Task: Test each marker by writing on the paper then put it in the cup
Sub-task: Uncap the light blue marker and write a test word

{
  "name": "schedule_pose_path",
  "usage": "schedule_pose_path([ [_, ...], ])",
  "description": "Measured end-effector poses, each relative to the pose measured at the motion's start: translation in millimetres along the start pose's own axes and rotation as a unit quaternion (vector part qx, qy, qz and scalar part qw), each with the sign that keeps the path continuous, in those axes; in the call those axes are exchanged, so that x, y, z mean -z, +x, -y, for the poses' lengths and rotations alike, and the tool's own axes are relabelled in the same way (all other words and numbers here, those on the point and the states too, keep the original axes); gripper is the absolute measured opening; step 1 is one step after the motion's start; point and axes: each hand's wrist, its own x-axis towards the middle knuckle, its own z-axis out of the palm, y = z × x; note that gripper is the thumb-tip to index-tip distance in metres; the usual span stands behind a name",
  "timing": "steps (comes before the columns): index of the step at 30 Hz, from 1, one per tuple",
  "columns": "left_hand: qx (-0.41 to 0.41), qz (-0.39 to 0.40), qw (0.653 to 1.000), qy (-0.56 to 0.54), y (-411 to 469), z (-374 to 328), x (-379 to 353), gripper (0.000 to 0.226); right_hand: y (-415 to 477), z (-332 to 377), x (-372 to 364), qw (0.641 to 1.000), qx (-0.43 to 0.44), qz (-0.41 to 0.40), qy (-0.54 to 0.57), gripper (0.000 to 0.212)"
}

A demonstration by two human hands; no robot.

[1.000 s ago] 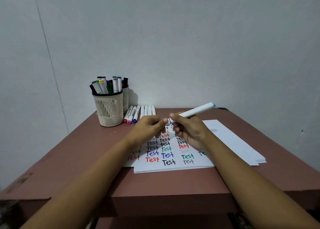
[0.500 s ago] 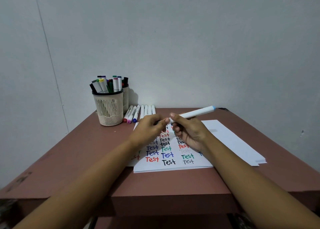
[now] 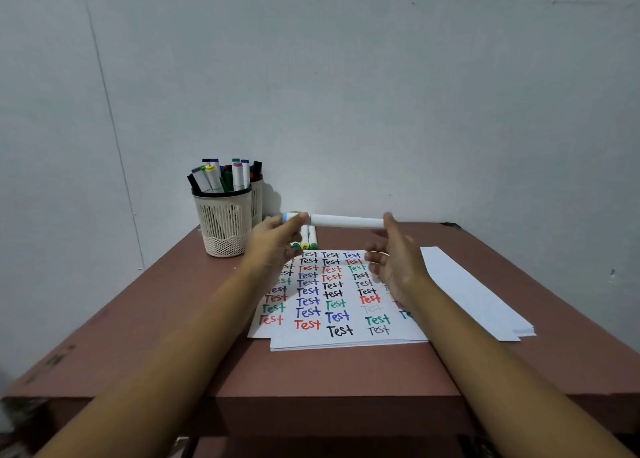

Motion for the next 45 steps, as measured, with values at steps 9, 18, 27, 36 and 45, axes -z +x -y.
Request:
schedule_pose_path([
  [9, -0.179, -0.161, 0.950, 0.197, 25, -52, 32, 0.004, 8, -33, 9, 0.791, 0.231, 0.026, -0.566, 0.029],
  [18, -0.247, -0.206, 0.868, 0.377, 65, -149, 65, 0.032, 5, -31, 4, 0.714, 0.214, 0.046, -0.665, 0.036],
  [27, -0.229, -0.150, 0.819, 0.504, 80, -150, 67, 0.032, 4, -30, 4, 0.712, 0.212, 0.048, -0.668, 0.037],
  [36, -0.186, -0.084, 0.662, 0.722, 78, -94, 79, 0.028, 4, -30, 4, 0.711, 0.208, 0.051, -0.670, 0.038],
  [45, -0.385, -0.107, 0.618, 0.677, 61, -73, 64, 0.024, 4, -30, 4, 0.711, 0.207, 0.052, -0.670, 0.038],
])
